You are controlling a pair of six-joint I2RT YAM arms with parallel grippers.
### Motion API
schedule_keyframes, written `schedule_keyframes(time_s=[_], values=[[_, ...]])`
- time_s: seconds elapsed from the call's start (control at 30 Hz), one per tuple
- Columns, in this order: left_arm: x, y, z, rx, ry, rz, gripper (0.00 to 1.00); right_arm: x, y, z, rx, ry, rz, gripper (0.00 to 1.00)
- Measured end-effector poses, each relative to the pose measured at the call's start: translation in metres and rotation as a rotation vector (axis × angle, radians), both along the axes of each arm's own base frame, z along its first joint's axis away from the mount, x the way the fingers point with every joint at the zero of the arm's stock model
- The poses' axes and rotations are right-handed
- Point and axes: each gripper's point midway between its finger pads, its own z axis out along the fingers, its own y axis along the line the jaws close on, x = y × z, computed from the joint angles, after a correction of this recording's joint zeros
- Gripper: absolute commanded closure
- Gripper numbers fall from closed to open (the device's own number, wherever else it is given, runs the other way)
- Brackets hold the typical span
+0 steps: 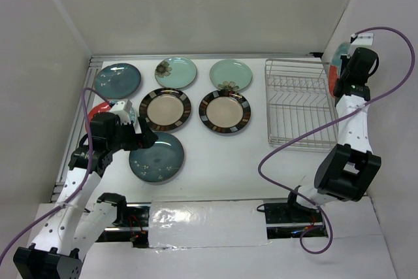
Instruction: Load the plates into the dish rack
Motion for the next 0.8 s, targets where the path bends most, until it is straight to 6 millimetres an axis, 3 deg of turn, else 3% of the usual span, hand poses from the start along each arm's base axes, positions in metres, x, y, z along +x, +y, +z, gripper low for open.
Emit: schedule_keyframes(time_s=[0.33,0.8], values=[[0.002,-0.003,-0.001,-0.008,0.003,-0.011,0.00,0.004,-0.001,-0.004,-0.012,0.008,0.012,1.00],[0.006,-0.004,-0.004,-0.003,0.011,-0.027,0.00,0.008,-0.009,-0.034,0.002,0.052,0.006,1.00]])
